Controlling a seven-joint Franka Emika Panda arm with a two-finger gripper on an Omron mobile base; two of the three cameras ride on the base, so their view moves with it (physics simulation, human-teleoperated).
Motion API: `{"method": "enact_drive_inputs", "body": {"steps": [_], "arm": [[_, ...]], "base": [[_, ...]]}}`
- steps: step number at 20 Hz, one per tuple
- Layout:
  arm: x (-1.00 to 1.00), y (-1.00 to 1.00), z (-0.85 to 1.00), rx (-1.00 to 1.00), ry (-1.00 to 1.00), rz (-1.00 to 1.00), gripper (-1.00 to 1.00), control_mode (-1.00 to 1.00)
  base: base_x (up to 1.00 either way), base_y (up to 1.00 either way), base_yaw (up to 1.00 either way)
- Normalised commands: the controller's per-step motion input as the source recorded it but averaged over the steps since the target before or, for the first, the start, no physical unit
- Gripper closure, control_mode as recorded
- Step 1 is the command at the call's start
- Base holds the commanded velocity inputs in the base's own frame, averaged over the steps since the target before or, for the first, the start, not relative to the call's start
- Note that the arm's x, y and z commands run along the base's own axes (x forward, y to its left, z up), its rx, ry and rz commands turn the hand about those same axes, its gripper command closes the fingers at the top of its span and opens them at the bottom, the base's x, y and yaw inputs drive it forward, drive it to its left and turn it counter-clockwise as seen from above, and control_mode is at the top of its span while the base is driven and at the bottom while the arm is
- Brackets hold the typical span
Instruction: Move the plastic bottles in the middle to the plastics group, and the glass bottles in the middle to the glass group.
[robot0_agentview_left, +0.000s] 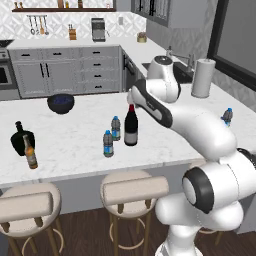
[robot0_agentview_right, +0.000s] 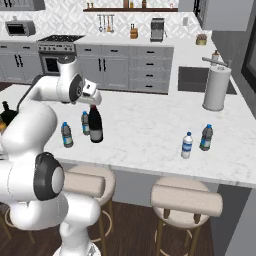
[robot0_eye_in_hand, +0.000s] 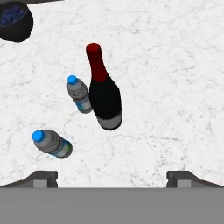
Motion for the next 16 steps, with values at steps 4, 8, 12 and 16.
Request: {"method": "enact_drive_inputs", "body": {"steps": [4,8,12,16], "arm": [[0.55,0.01,-0.12,0.00,0.02,0.00,-1.00,-1.00],[0.43,0.16,-0.12,-0.01,0.00,0.00,-1.00,-1.00],[0.36,0.18,-0.13,0.00,0.02,0.00,-1.00,-1.00],[0.35,0.09,-0.16,0.00,0.06,0.00,-1.00,-1.00]], "base": [[0.00,0.00,0.00],[0.00,0.00,0.00],[0.00,0.00,0.00],[0.00,0.00,0.00]]}}
